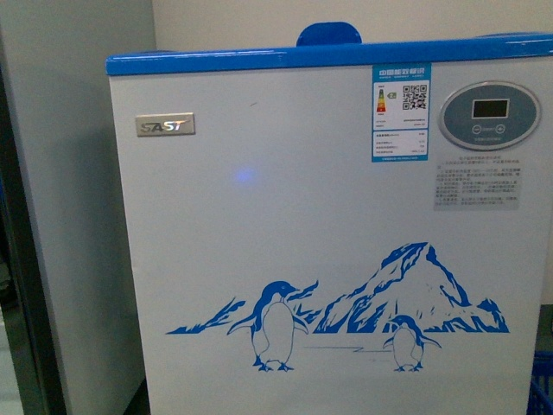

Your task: Put drink in fridge

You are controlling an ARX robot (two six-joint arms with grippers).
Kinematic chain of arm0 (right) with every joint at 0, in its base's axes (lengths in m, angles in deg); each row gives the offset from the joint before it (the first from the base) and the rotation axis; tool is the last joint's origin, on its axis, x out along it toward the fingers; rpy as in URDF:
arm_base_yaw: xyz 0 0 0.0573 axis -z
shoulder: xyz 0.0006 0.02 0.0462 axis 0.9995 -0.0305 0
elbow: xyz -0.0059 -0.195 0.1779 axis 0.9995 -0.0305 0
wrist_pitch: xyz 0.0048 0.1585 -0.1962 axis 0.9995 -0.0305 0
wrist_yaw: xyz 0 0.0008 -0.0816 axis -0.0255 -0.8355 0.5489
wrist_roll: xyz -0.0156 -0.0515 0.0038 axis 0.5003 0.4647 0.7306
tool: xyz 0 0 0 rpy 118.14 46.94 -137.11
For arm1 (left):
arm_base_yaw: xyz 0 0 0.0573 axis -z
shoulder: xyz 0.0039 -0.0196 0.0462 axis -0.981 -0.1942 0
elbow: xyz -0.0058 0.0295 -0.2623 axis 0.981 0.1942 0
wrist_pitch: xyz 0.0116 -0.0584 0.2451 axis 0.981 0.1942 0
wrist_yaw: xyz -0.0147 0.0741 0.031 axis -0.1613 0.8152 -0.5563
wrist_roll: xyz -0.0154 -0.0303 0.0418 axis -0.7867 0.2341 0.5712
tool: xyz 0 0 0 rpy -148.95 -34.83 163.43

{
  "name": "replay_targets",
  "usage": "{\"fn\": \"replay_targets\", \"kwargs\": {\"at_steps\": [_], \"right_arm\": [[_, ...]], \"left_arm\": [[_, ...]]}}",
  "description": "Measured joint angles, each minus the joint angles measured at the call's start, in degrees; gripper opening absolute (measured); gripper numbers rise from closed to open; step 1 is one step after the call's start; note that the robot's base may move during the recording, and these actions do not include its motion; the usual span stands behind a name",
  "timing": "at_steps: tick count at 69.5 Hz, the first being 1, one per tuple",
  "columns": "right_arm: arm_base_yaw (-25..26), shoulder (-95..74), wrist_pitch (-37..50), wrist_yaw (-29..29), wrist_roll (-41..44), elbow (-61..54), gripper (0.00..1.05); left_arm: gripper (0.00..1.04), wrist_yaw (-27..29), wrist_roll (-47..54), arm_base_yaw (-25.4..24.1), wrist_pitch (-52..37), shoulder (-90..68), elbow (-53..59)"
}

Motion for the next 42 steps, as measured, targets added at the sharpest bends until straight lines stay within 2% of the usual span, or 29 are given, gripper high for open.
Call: {"fn": "replay_targets", "kwargs": {"at_steps": [42], "right_arm": [[0.0,0.0,0.0,0.0,0.0,0.0,0.98]], "left_arm": [[0.97,0.0,0.0,0.0,0.0,0.0,0.0]]}}
